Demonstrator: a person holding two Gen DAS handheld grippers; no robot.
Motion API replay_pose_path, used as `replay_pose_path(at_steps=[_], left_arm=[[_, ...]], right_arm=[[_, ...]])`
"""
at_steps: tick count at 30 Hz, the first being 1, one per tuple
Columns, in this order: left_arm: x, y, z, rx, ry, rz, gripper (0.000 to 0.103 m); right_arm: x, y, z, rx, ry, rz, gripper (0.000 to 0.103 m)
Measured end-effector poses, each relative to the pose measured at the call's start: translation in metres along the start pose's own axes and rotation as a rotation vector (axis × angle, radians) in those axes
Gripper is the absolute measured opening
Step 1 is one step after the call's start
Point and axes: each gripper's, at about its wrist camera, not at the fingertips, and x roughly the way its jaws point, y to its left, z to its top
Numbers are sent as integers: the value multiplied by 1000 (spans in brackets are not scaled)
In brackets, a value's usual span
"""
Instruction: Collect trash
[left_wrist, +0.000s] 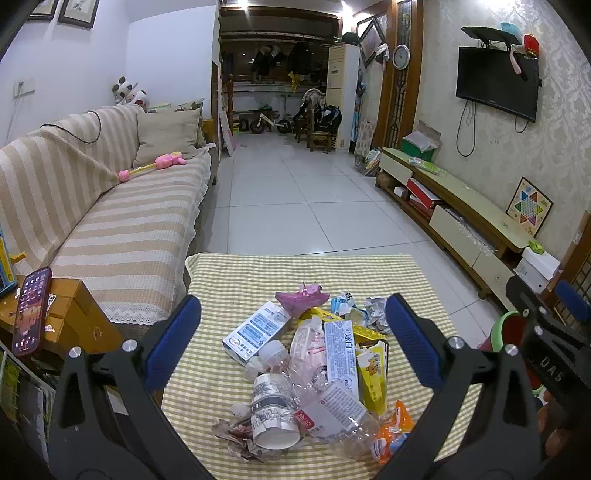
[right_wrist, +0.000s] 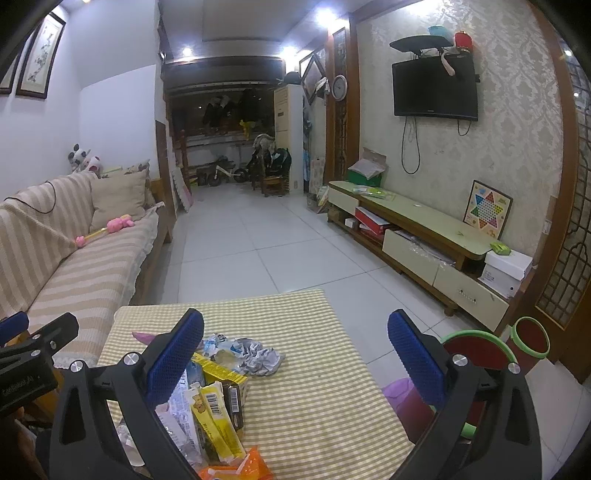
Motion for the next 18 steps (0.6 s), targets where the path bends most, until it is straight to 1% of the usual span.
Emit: replay_pose_path(at_steps=[4,7,13,18], left_arm=[[2,2,-1,-6,1,4,98],[1,2,-2,-12,2,4,98],[0,4,-1,-14,2,1,98],[0,4,-3,-18,3,-1,98]], right_arm=[[-1,3,-1,-10,4,-6,96],[0,6,1,-29,11,-32,96],[-1,9,0,-35,12,-39,96],[-3,14,3,-65,15,-94,96]])
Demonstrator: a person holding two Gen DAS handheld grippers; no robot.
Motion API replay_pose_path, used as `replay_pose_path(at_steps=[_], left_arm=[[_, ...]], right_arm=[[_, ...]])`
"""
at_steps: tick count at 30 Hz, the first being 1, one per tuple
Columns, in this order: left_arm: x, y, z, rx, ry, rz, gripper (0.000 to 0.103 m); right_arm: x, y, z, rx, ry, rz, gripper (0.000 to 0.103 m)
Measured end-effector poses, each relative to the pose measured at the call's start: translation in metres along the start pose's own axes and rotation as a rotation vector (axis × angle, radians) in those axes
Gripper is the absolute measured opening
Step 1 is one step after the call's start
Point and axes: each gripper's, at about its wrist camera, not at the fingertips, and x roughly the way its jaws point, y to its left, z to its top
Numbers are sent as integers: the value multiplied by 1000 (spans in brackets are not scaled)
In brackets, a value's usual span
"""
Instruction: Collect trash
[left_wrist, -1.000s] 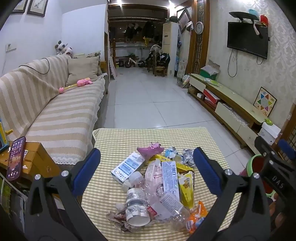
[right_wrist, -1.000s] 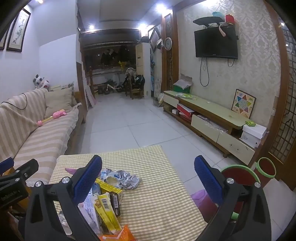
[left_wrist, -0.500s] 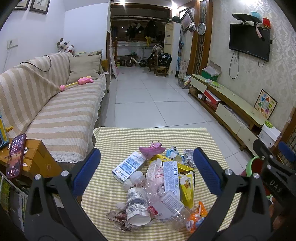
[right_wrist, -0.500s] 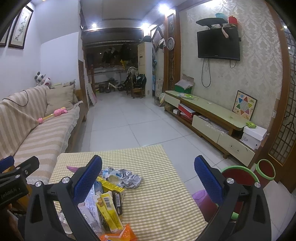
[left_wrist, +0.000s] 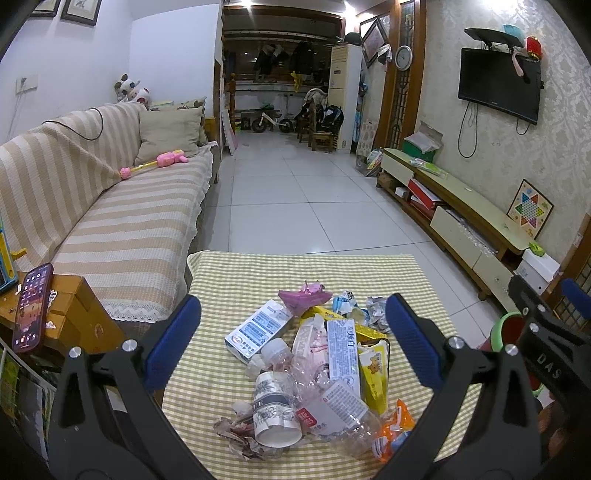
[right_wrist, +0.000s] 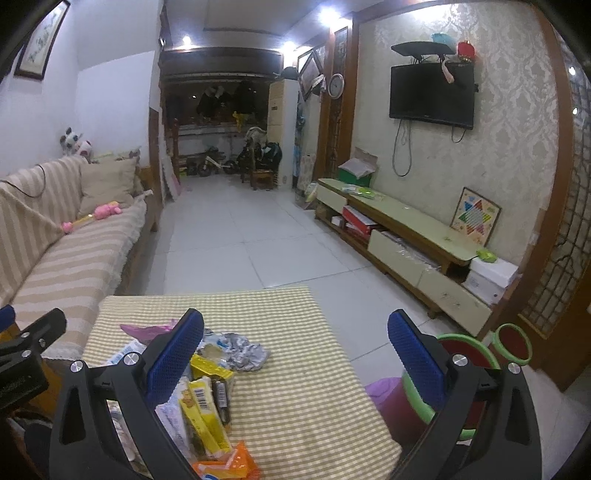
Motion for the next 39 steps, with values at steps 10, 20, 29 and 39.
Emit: replay_pose_path(at_steps=[10,20,29,39], left_arm=[[-1,-2,-1,14,8,-1,98],[0,-3,-1,17,17,0,98],[0,-3,-2,15,22,-3,98],[3,0,-5,6,33,3,98]], right_arm=[[0,-1,1,8,2,-17,96],[-2,-5,0,15,-1,-26,96],[-3,-7,0,16,0,-27,96],[-3,-7,-1,15,7,-24,96]])
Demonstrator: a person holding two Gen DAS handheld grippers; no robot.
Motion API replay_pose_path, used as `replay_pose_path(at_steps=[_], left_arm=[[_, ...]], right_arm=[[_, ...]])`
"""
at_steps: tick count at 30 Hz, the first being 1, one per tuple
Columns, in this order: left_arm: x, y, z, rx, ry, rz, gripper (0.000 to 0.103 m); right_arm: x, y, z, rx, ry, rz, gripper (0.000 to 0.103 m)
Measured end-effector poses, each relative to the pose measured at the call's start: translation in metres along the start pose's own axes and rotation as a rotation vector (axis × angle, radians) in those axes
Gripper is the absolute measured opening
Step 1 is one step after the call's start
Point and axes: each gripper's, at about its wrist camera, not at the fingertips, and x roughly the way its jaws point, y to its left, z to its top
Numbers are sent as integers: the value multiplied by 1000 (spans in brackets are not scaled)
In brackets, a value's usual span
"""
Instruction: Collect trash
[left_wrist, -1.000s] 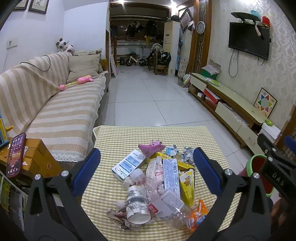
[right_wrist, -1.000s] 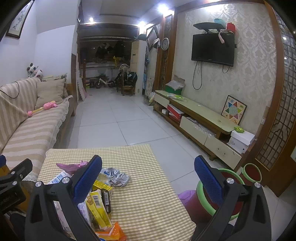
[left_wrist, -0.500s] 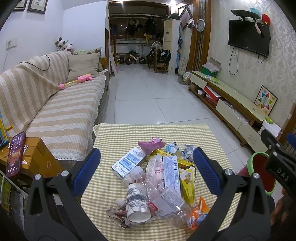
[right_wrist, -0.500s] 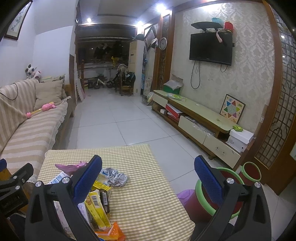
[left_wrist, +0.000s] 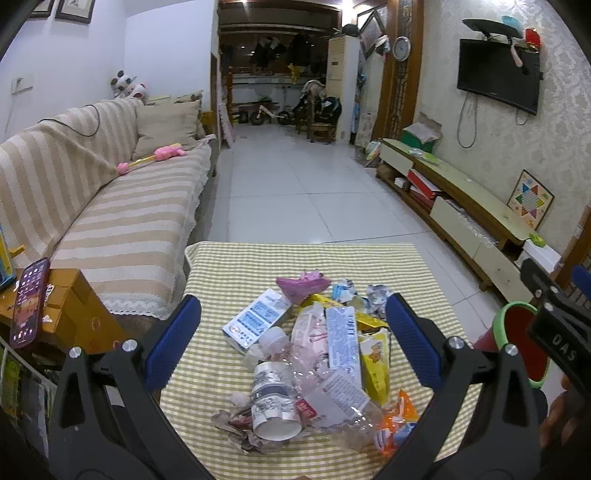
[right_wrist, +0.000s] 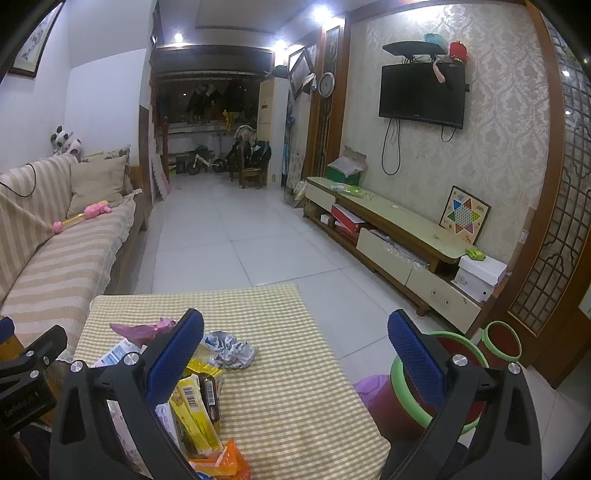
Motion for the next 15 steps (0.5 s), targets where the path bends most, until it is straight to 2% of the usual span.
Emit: replay_pose_path(at_steps=[4,8,10,15], left_arm=[[6,9,0,-33,25,-18,98],[14,22,-5,-47,49,-8,98],[18,27,-9,-57,63,30,98],[32,39,-20,-29,122,55,98]], right_arm=[[8,-2,-4,-1,29,27,96],[21,-1,-15,-53,102,109,96],[29,0,-28,-90,170,160,96],[44,7,-69,-145,358,291,96]])
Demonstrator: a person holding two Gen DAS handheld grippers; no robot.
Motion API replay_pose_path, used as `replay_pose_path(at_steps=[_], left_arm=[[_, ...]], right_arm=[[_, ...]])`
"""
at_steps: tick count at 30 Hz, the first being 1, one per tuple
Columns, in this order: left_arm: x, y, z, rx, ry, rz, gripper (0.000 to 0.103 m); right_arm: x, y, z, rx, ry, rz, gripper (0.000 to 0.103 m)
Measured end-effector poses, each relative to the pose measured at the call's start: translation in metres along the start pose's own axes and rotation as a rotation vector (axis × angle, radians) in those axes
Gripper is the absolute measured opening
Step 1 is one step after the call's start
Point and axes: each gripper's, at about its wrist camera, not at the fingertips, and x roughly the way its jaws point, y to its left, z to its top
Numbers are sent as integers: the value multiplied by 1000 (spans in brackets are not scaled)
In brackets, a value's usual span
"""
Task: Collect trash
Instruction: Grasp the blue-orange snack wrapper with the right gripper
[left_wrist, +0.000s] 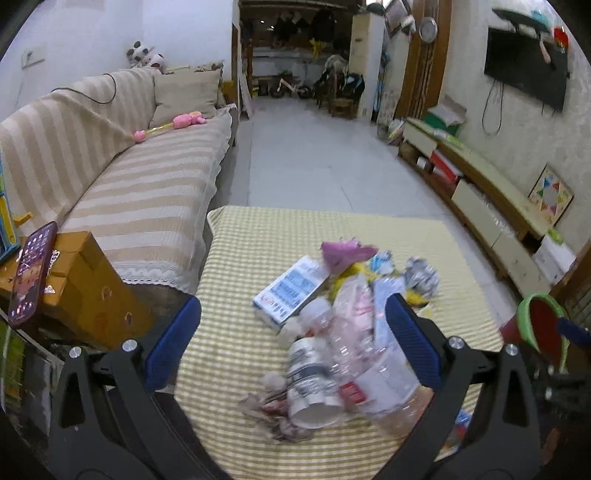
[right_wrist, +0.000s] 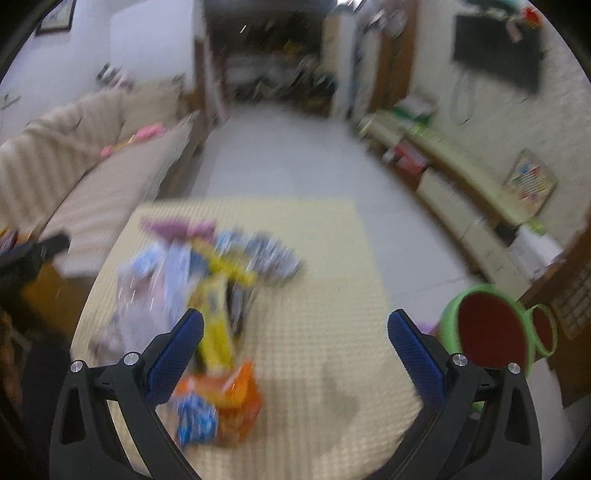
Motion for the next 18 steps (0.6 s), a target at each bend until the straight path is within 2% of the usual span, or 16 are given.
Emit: replay_pose_path(at_steps=[3,7,12,13,14,15,16,18], left_arm=[[7,8,-7,10,28,4,98],[13,25,-16,-73,64,-9,98],[24,25,-22,-65,118,-69,98],[26,22,-24,-63,134,-105,98],[27,21,-24,-66,144,-122,98],[29,19,-25,-75,160,-150,98],[31,17,-26,-83,176,-180,98],[32,12,-27,-88,197,-225,98]], right_arm=[[3,6,-15,-6,55,74,96],[8,22,-34,-13,114,174,96],[22,40,-44,-52,177,197,95],[29,41,-45,-47,197,197,88],[34,40,-46,-40,207,202,72],[37,38,-46,-22,212,216,63],[39,33,-47,10,215,241,45],[40,26,-46,54,211,261,44]])
